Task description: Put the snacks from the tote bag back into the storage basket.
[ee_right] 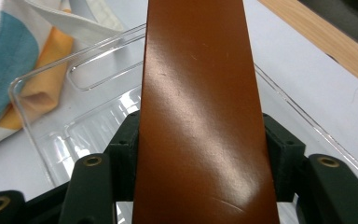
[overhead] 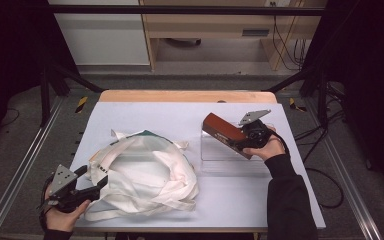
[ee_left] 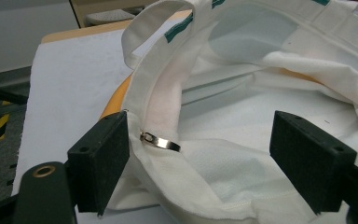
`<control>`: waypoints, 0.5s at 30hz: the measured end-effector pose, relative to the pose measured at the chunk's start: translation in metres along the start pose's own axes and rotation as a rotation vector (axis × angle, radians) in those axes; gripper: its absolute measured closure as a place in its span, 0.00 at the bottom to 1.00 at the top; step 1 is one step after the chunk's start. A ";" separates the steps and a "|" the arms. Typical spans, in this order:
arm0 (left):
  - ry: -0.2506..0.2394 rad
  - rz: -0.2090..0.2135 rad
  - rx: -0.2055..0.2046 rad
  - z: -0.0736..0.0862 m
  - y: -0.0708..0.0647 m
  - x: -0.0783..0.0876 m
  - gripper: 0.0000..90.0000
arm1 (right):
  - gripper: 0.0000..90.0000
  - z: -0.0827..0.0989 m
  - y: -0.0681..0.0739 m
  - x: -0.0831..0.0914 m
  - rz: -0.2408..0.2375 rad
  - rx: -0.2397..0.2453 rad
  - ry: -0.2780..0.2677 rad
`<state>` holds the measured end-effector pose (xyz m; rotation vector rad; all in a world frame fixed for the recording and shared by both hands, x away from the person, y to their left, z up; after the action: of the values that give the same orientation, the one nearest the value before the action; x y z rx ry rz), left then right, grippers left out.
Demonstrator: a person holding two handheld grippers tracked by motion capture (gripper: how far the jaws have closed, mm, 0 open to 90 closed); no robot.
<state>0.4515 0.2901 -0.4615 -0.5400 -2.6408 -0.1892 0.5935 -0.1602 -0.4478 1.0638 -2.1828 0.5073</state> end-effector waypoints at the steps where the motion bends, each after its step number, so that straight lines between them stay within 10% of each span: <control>1: 0.000 0.001 0.003 0.000 0.000 0.000 0.22 | 0.48 0.000 0.000 0.001 -0.004 -0.002 0.002; 15: 0.002 0.000 0.003 0.000 -0.001 -0.001 0.22 | 0.48 0.014 0.003 -0.007 -0.048 0.031 0.088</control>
<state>0.4520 0.2893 -0.4622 -0.5391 -2.6385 -0.1856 0.5888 -0.1625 -0.4630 1.0868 -2.0741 0.5571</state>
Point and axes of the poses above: each handheld gripper's, and its own axes: x roughly backward along the jaws, z roughly out of its underside, y roughly to its left, the point moved 8 cm from there along -x, roughly forward along the jaws, and after that the axes turned 2 degrees about -z, right-handed, at the moved point
